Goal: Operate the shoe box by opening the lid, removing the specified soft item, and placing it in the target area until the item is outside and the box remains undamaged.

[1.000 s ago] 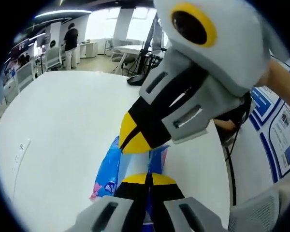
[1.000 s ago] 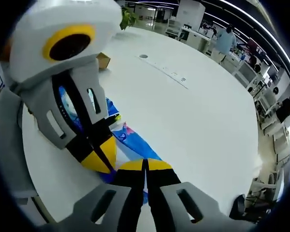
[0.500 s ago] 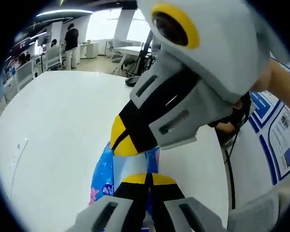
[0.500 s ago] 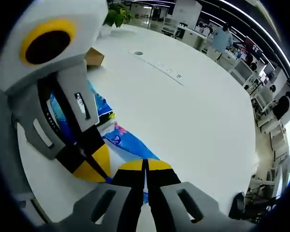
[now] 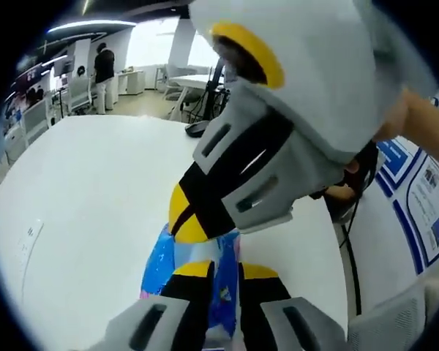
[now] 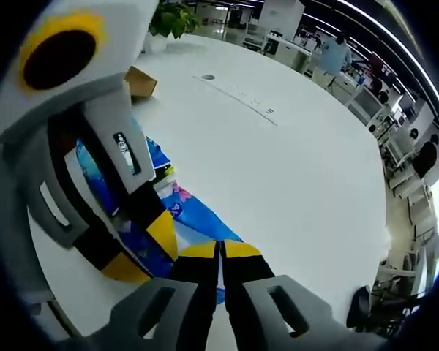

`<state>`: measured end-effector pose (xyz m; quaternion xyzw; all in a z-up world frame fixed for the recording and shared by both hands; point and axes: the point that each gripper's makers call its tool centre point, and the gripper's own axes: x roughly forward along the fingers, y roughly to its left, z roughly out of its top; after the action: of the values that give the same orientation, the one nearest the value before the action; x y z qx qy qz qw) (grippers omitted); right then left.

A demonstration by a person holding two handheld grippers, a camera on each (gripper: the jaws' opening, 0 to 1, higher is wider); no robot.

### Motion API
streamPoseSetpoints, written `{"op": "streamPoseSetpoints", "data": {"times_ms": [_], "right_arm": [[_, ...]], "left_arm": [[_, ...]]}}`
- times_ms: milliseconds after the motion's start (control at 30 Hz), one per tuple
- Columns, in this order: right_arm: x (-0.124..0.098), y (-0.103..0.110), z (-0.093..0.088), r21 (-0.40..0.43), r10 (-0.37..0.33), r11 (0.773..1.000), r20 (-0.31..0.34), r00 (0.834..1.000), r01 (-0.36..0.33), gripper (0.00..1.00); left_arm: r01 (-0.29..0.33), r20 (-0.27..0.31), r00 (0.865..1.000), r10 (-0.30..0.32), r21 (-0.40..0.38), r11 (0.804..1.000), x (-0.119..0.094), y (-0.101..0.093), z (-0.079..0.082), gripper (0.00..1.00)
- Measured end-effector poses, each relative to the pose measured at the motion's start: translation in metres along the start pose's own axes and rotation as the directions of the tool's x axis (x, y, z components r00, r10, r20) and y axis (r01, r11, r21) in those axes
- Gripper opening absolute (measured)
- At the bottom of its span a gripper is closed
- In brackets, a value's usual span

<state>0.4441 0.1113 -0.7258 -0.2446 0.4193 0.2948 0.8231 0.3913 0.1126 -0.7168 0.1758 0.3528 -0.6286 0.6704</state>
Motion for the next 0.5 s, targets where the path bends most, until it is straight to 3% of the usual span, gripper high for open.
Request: {"op": "streamPoseSetpoints", "data": {"times_ms": [267, 500], "right_arm": [[-0.012, 0.006, 0.000, -0.025, -0.003, 1.000, -0.012, 1.000, 0.003, 0.10], [-0.024, 0.012, 0.003, -0.047, -0.012, 0.999, -0.015, 1.000, 0.011, 0.19]], "left_arm": [[-0.022, -0.010, 1.000, 0.022, 0.041, 0.999, -0.013, 0.000, -0.003, 0.21], [-0.059, 0.004, 0.998, 0.059, 0.057, 0.997, -0.038, 0.000, -0.003, 0.25]]}}
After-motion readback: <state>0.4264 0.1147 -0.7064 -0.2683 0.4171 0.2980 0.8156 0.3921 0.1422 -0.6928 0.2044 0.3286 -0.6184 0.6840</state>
